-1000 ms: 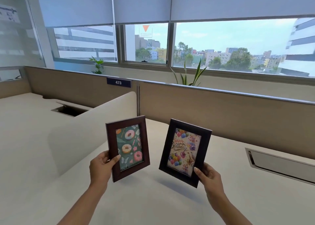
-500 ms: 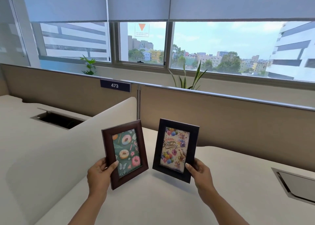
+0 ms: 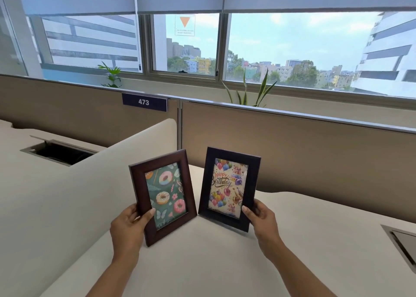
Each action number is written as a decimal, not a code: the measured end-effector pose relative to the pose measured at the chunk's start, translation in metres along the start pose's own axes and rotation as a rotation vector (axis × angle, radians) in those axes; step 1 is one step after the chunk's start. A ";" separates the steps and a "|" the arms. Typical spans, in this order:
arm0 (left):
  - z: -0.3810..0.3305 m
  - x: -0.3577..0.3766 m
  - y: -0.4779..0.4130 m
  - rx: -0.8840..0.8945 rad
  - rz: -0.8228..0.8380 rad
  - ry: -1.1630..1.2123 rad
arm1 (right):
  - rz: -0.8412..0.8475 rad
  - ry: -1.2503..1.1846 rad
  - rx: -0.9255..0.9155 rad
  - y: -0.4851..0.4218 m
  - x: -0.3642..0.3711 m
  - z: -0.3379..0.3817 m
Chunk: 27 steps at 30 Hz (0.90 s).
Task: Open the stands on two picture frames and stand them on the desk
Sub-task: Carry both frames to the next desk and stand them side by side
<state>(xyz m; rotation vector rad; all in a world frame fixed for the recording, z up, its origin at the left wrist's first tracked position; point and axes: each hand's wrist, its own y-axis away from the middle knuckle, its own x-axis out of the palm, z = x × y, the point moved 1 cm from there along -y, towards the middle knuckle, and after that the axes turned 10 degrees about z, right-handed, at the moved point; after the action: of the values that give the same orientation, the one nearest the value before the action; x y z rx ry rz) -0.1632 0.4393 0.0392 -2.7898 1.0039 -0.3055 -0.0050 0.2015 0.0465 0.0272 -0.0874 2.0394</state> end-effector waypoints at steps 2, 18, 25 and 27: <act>0.001 0.002 0.001 0.015 -0.009 0.003 | 0.005 -0.015 0.001 -0.001 -0.001 -0.002; 0.025 -0.002 0.024 0.005 0.003 -0.200 | 0.061 0.208 0.006 0.008 -0.002 -0.026; 0.019 0.005 0.027 0.055 -0.013 -0.280 | -0.035 0.357 -0.062 0.002 0.004 -0.030; 0.017 0.006 0.026 0.054 -0.013 -0.286 | -0.059 0.377 -0.073 0.000 0.005 -0.031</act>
<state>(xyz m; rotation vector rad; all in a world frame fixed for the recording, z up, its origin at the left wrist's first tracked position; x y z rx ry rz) -0.1704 0.4170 0.0174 -2.6917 0.8948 0.0637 -0.0070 0.2084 0.0164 -0.3948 0.0749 1.9477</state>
